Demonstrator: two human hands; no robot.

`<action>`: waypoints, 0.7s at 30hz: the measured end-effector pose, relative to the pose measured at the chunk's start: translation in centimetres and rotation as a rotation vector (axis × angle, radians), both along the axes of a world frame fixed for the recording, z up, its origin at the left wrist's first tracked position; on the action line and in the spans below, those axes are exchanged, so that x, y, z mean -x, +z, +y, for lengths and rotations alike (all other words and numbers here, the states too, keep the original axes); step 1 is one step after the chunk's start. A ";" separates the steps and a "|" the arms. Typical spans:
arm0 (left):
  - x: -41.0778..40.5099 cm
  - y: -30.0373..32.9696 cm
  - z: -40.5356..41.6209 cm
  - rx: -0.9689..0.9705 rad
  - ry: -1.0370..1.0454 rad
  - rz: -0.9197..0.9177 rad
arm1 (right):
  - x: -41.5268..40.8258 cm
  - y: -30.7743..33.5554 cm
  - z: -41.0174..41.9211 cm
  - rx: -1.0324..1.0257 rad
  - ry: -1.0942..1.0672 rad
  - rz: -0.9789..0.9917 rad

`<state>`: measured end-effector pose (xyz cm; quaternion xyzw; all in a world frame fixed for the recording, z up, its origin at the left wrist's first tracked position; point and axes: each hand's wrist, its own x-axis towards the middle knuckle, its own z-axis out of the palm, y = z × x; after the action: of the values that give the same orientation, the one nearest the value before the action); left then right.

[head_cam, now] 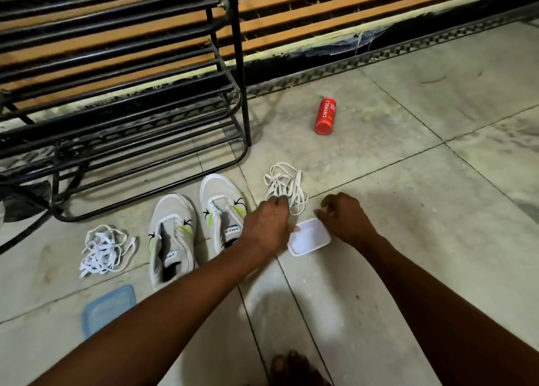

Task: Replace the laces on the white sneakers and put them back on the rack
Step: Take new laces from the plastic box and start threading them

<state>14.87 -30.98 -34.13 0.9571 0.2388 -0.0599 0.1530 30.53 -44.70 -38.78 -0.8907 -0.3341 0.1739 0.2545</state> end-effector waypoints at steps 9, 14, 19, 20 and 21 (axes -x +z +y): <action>-5.7 -1.5 6.3 0.132 0.097 0.116 | -2.3 1.2 6.8 0.095 0.459 -0.059; -7.4 -4.2 6.2 0.077 0.058 0.173 | -3.6 -1.2 10.1 0.192 0.558 -0.171; -7.6 -5.8 6.5 0.079 0.012 0.079 | -3.8 -2.3 10.5 0.029 0.475 -0.162; -7.4 -5.9 6.7 0.110 0.014 0.070 | -3.9 -2.2 10.3 -0.013 0.459 -0.137; -7.3 -5.9 6.8 0.140 0.021 0.071 | -3.9 -2.0 10.1 -0.056 0.453 -0.111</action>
<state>22.15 -24.22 -40.01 0.9387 0.2495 -0.1088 0.2118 34.42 -34.65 -40.74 -0.7938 -0.5437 0.1679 0.2150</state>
